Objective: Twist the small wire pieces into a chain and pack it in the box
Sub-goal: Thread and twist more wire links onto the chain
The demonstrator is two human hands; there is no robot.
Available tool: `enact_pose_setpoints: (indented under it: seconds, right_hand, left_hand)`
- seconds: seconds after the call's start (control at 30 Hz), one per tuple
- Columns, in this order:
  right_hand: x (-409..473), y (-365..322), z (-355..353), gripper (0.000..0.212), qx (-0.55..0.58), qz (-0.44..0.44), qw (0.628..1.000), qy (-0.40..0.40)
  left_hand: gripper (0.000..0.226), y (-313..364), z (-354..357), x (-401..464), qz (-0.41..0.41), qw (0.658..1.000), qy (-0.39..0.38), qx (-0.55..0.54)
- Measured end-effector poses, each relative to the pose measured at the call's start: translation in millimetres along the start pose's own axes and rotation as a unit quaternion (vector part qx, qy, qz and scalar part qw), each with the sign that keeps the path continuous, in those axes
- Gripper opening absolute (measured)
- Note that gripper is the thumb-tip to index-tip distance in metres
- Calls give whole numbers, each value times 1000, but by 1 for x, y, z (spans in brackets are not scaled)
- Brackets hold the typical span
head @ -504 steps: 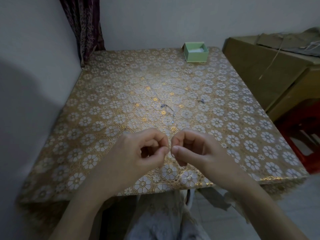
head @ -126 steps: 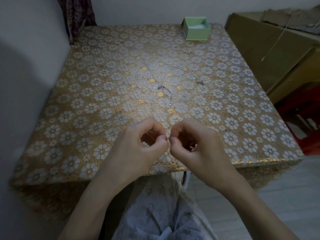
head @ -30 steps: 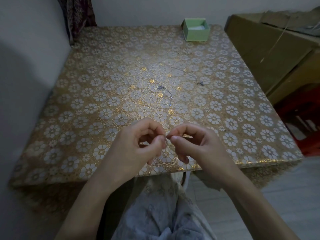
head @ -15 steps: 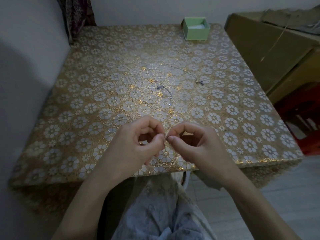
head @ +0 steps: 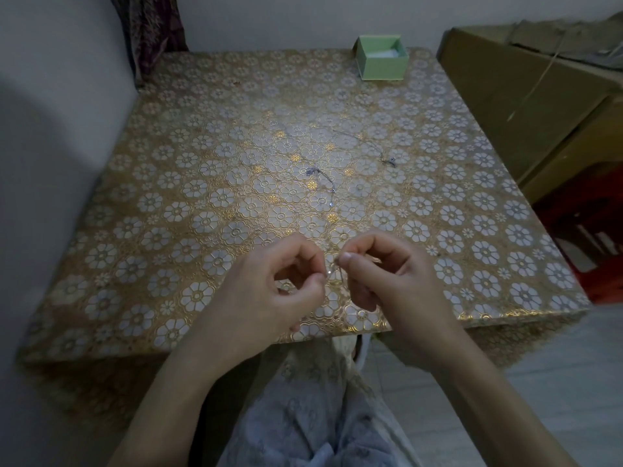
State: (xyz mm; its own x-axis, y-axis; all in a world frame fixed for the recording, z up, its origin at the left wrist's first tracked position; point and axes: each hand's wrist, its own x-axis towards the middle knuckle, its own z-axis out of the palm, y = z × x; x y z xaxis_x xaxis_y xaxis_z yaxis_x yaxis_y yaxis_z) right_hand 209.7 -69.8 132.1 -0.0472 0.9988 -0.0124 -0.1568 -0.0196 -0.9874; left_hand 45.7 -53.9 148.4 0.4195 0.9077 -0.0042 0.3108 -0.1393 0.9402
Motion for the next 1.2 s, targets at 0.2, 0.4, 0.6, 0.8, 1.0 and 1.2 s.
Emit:
enact_pose_setpoints:
  seconds: [0.2, 0.4, 0.6, 0.8, 1.0, 1.2]
  right_hand:
    - [-1, 0, 1, 11, 0, 6, 1000, -2]
    - [-2, -2, 1, 13, -72, -37, 996, -23]
    - [-3, -3, 2, 14, -106, -46, 993, -19]
    - [-2, -3, 3, 14, -117, -46, 992, -8]
    - [-1, 0, 1, 13, -127, -64, 990, -2]
    - [-1, -3, 0, 11, -218, -90, 972, 4]
  left_hand:
    - [10, 3, 2, 0, -31, 998, 23, -54]
    - [6, 7, 0, 0, -23, 998, 43, -48]
    - [5, 7, 1, -1, -1, 997, 76, 24]
    - [9, 9, 2, 0, -2, 993, 121, 6]
    - [12, 9, 6, -1, -9, 995, 95, 35]
    - [17, 7, 2, 1, -13, 995, 86, 46]
